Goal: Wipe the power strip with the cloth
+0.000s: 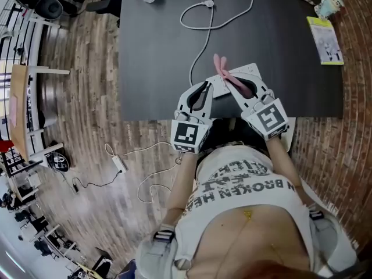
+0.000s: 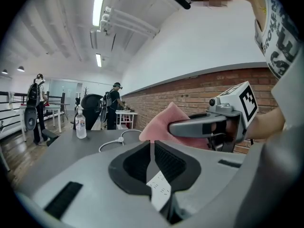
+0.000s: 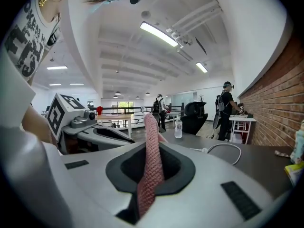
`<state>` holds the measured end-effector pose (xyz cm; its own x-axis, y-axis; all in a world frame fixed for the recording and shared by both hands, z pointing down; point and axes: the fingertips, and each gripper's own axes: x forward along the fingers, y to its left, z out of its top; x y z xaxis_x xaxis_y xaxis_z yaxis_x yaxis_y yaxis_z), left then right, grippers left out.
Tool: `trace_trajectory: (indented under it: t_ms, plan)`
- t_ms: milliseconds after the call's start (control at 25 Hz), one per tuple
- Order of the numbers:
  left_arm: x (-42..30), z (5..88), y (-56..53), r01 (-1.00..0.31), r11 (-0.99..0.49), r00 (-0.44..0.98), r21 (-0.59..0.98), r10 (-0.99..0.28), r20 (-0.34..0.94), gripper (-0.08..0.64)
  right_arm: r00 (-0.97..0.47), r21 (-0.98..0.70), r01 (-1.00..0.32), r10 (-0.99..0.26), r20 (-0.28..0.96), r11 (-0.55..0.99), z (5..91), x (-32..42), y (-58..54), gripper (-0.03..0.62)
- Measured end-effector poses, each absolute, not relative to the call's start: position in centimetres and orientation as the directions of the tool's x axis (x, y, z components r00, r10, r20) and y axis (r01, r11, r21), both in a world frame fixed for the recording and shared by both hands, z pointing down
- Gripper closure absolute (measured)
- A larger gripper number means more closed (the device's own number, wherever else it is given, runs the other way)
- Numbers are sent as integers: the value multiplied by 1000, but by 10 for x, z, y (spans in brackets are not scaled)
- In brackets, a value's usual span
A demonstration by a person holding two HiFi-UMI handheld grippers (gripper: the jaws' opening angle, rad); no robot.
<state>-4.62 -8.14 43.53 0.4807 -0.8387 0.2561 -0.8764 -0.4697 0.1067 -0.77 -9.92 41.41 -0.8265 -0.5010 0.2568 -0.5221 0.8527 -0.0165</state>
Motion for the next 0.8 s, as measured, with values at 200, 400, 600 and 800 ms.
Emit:
trace_trajectory:
  t_ms: [200,400,600,800]
  plan:
    - [-53,482,-76,-874,-467,483,138,-793,372,501,-828,-30,-488,-451,333,873,447,-23,-104,575]
    - [-49,537,-72,-841,-524,513,136,-694,505,418,-822,-49,-447,-388,416,893,486,-38,-112,575]
    - [-36,608,-60,-785,-594,543,174,-526,655,306,-811,-58,-389,-312,495,919,528,-49,-117,575]
    - [-35,643,-58,-778,-611,499,145,-461,733,285,-783,-82,-329,-223,580,941,565,-62,-110,575]
